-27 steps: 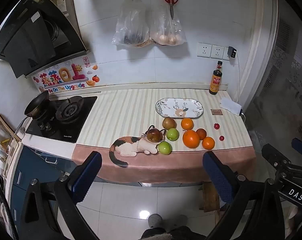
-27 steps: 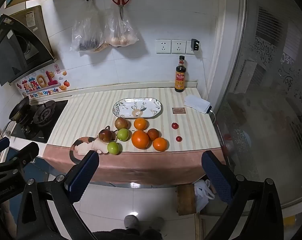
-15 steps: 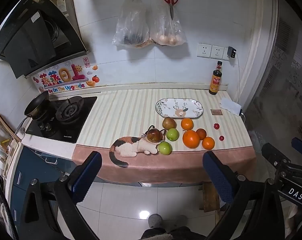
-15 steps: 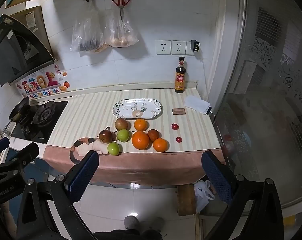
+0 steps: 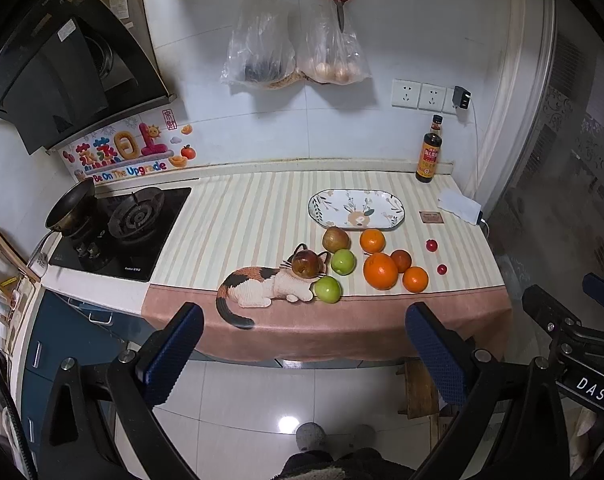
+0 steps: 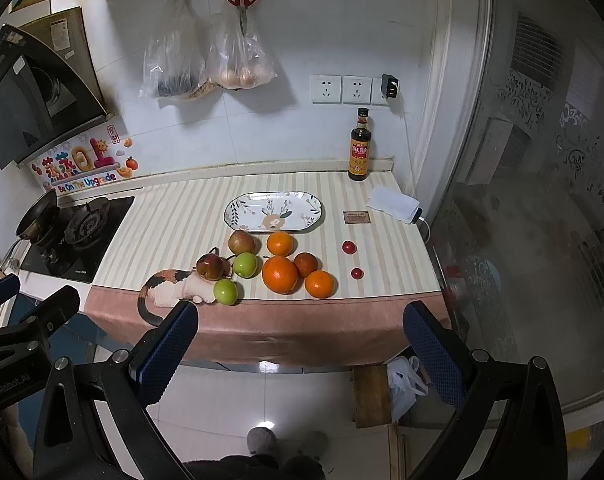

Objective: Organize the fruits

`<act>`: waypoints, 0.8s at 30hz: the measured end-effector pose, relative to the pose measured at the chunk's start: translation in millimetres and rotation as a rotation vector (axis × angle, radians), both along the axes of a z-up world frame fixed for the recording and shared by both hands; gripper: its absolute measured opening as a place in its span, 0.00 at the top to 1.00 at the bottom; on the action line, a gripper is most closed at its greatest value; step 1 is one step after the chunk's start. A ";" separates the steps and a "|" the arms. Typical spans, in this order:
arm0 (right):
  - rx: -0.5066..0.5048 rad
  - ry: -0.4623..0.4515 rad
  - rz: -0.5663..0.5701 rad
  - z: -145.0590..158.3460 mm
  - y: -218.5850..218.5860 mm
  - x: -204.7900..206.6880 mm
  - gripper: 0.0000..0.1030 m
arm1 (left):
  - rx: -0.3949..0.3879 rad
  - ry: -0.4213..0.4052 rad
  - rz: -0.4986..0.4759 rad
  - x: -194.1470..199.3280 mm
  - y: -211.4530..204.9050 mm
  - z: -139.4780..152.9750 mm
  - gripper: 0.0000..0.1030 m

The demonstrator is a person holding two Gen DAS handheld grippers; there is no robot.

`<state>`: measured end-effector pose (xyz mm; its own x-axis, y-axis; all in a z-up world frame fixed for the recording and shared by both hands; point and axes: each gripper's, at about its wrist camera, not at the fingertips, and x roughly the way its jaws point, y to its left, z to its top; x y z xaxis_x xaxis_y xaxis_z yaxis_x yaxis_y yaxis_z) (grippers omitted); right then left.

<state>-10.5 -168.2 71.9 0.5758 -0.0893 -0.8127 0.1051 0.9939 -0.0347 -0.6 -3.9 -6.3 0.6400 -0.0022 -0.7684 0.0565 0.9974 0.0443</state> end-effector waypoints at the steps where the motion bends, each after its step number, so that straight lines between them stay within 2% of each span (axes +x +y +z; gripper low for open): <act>1: 0.002 0.001 0.001 -0.2 -0.1 -0.1 0.00 | 0.000 0.000 0.000 -0.3 -0.1 -0.4 0.00; 24: 0.002 -0.003 0.001 0.2 0.3 -0.6 0.00 | 0.001 -0.001 0.000 0.2 -0.5 1.5 0.00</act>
